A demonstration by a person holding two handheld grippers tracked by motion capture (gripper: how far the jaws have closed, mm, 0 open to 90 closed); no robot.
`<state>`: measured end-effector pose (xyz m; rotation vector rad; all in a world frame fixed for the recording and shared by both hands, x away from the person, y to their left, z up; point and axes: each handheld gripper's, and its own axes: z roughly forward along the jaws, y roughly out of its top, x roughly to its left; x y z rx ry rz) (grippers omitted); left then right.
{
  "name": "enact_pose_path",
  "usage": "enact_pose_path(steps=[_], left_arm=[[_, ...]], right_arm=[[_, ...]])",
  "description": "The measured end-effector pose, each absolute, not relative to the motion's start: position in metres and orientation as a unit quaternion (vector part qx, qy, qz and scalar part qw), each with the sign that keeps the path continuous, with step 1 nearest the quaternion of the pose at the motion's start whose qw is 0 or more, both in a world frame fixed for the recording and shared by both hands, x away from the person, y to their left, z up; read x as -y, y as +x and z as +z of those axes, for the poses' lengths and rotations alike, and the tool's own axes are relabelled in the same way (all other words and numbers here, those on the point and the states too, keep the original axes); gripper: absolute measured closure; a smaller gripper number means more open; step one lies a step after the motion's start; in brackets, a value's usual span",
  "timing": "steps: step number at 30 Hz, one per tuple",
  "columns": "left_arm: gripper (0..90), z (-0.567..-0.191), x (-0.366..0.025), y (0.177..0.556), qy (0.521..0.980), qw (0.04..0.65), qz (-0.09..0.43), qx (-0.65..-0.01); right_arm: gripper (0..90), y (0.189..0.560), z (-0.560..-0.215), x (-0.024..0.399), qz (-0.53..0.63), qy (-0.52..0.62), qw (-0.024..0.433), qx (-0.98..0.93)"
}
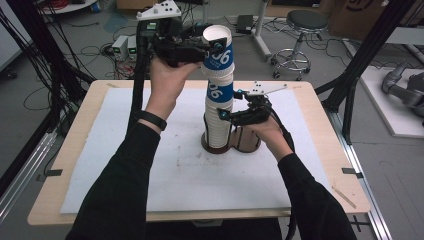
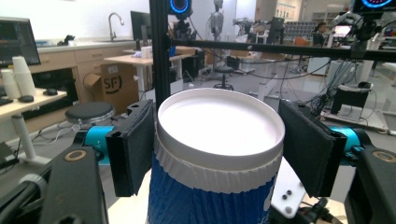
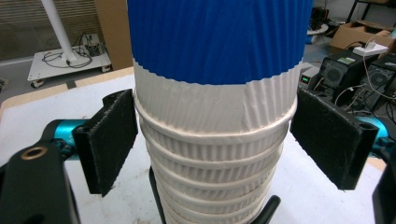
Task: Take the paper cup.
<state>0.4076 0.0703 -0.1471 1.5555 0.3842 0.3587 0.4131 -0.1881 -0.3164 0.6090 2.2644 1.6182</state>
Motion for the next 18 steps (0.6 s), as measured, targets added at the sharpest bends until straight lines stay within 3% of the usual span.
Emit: enact_pose_path(steps=[9,18], left_arm=[[29.6,-0.140,-0.085,0.389,0.697,0.679,0.168,-0.157],[29.6,-0.160,-0.103,0.366,0.710,0.667,0.163,-0.153]], right_arm=[[15.6,0.413,-0.316,0.188,0.561,0.213,0.147,-0.786],[15.7,0.413,-0.316,0.188,0.561,0.213,0.148,-0.786]])
